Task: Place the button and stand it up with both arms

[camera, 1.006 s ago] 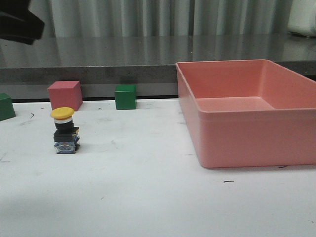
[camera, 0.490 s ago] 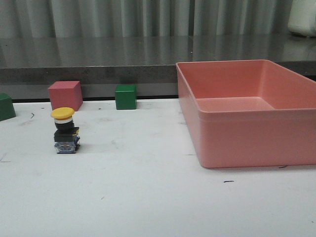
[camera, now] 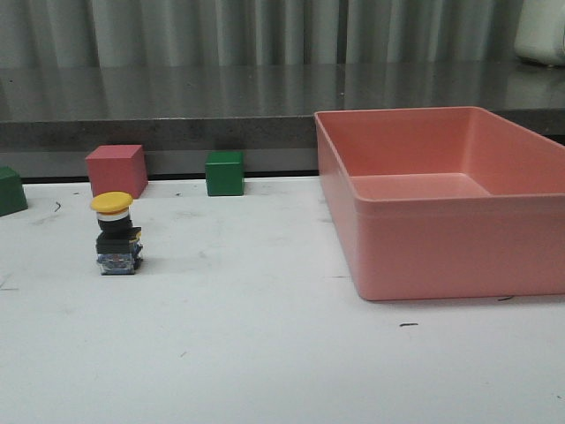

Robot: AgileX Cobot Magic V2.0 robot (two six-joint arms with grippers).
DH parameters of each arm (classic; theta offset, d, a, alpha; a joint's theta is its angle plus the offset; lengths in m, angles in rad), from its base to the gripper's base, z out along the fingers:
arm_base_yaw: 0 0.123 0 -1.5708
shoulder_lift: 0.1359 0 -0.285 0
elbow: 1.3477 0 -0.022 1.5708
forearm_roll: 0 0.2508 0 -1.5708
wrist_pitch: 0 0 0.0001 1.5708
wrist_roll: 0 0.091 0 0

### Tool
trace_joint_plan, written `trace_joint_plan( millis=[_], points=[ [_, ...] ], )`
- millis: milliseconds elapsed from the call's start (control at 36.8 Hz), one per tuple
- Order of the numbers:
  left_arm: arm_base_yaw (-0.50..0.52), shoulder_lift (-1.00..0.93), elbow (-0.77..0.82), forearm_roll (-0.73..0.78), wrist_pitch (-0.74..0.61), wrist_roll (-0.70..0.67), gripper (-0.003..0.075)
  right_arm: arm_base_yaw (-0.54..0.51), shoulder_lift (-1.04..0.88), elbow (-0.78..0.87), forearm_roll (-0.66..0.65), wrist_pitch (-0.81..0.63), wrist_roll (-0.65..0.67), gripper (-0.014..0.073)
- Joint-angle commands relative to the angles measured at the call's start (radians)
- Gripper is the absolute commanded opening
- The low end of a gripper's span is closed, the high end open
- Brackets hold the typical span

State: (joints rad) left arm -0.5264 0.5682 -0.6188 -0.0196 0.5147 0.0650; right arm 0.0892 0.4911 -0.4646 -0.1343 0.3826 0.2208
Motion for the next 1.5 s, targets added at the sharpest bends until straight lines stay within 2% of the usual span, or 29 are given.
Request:
trace_joint_plan(
  millis=[0, 598, 680, 789, 898, 1061, 1333, 1469],
  points=[
    [-0.007, 0.0, -0.028, -0.001, -0.069, 0.0, -0.002, -0.003, -0.001, -0.026, -0.018, -0.081, -0.009, -0.0068],
    [-0.007, 0.0, -0.021, 0.002, -0.087, 0.0, -0.002, -0.003, -0.001, -0.026, -0.018, -0.081, -0.009, -0.0068],
    [-0.007, -0.01, -0.001, 0.039, -0.125, -0.035, -0.002, -0.003, -0.001, -0.026, -0.018, -0.081, -0.009, -0.0068],
    [-0.007, -0.04, 0.046, 0.133, -0.188, -0.149, -0.002, -0.003, -0.001, -0.026, -0.018, -0.081, -0.009, -0.0068],
    [0.001, -0.094, 0.106, 0.151, -0.223, -0.161, -0.002, -0.003, -0.001, -0.026, -0.018, -0.081, -0.009, -0.0068],
    [0.088, -0.234, 0.203, 0.11, -0.225, -0.161, -0.002, -0.003, -0.001, -0.026, -0.018, -0.081, -0.009, -0.0068],
    [0.317, -0.472, 0.369, 0.072, -0.227, -0.161, -0.002, -0.003, -0.001, -0.026, -0.018, -0.081, -0.009, -0.0068],
    [0.383, -0.571, 0.449, 0.068, -0.231, -0.161, -0.002, -0.003, -0.001, -0.026, -0.018, -0.081, -0.009, -0.0068]
  ],
)
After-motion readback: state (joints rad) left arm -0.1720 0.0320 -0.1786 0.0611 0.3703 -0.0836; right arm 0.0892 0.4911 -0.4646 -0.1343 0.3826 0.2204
